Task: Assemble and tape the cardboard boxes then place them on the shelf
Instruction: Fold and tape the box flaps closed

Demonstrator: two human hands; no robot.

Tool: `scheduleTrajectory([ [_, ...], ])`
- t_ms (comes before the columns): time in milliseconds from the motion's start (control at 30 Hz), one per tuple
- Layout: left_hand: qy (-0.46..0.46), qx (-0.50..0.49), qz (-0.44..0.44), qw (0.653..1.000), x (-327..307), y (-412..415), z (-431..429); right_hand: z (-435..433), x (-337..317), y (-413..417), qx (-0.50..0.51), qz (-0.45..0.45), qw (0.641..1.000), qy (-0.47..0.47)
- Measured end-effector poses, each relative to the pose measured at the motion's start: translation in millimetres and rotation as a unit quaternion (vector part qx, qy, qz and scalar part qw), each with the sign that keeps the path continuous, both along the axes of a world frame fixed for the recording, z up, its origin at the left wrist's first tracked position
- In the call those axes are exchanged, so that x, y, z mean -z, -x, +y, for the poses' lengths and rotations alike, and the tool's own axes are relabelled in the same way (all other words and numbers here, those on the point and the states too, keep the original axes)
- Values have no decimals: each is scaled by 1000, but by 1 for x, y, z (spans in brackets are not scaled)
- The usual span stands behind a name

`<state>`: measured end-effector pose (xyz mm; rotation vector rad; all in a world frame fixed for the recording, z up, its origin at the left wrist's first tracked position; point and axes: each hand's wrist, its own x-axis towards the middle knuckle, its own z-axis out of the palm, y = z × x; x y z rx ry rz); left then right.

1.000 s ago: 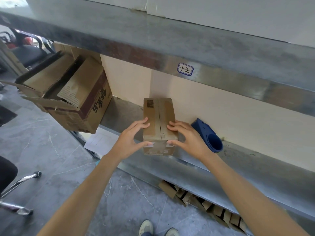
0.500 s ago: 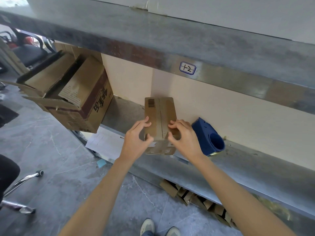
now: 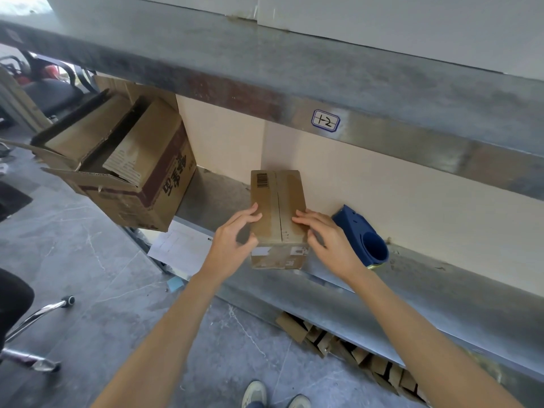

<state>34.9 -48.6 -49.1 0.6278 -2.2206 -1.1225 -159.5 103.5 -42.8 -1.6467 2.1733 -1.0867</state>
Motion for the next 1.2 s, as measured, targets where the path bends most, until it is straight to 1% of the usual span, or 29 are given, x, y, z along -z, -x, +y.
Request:
scheduleTrajectory([
  [133, -9, 20, -19, 1000, -4, -3, -4, 2, -8, 1, -13, -14, 1000, -10],
  [233, -18, 60, -41, 997, -7, -9, -11, 7, -19, 8, -58, -41, 996, -62],
  [300, -24, 72, -55, 996, -8, -11, -16, 8, -24, 14, -88, -34, 990, -101],
  [367, -25, 70, -56, 996, -8, -11, -17, 8, -27, 17, -99, -20, 988, -117],
  [467, -22, 52, -36, 998, -5, -9, -13, 7, -25, 16, -85, -17, 991, -97],
  [767, 6, 7, 15, 1000, 1, -4, -5, 8, -13, 3, -37, -85, 996, -16],
  [900, 15, -5, 24, 1000, 2, -2, -3, 2, -9, 2, -14, -64, 998, 17],
  [1000, 25, -21, 32, 999, 2, 1, 1, -3, -8, 0, 9, -56, 998, 13],
  [1067, 28, -26, 30, 999, 1, 2, 2, -8, -10, -3, 29, -29, 999, 7],
  [1133, 26, -17, 24, 999, 2, 1, 1, -10, -12, -5, 37, -11, 999, 1],
  [1200, 5, 4, 15, 1000, 1, -1, -4, -7, -12, -3, 22, -26, 999, -20],
])
